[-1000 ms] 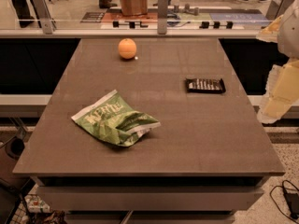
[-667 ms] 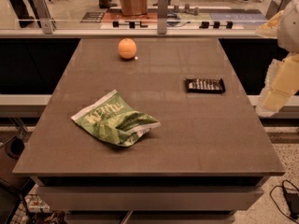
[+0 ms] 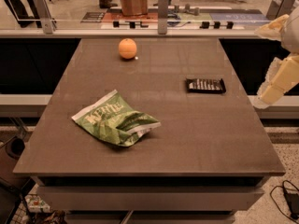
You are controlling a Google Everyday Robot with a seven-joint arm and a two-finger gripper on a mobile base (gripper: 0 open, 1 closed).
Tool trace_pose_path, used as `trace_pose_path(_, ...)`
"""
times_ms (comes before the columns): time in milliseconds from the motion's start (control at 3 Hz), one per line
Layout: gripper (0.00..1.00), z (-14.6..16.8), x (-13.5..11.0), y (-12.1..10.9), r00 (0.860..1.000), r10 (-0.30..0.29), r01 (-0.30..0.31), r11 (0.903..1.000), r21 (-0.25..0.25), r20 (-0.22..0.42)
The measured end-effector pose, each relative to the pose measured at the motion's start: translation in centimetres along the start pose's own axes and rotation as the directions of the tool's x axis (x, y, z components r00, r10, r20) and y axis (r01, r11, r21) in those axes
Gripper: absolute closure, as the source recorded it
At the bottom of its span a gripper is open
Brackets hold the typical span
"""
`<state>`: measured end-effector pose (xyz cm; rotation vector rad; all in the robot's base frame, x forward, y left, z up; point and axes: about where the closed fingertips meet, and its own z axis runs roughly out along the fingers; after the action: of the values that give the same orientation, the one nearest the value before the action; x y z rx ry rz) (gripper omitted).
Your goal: Move rxbar chocolate near orange
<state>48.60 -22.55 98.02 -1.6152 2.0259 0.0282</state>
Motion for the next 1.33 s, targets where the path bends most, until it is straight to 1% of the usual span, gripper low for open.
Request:
trace_pose_path(333,0.00,1.5,0.8,-1.2,0.994,0.011,-0.009,0.9999,-0.013,0.106)
trace_pose_path(667,0.00,3.6,1.5,-2.9,0.977,0.022,-0.015,0.9994,-0.032,0.213)
trace_pose_path(1000,0.00,5.8,1.7,-4.3,0.974,0.060,-0.054,0.9980,-0.034,0.217)
trace_pose_path(1333,0.00,8.6,1.9,-5.7,0.979,0.125,-0.123,0.9922,-0.020,0.161)
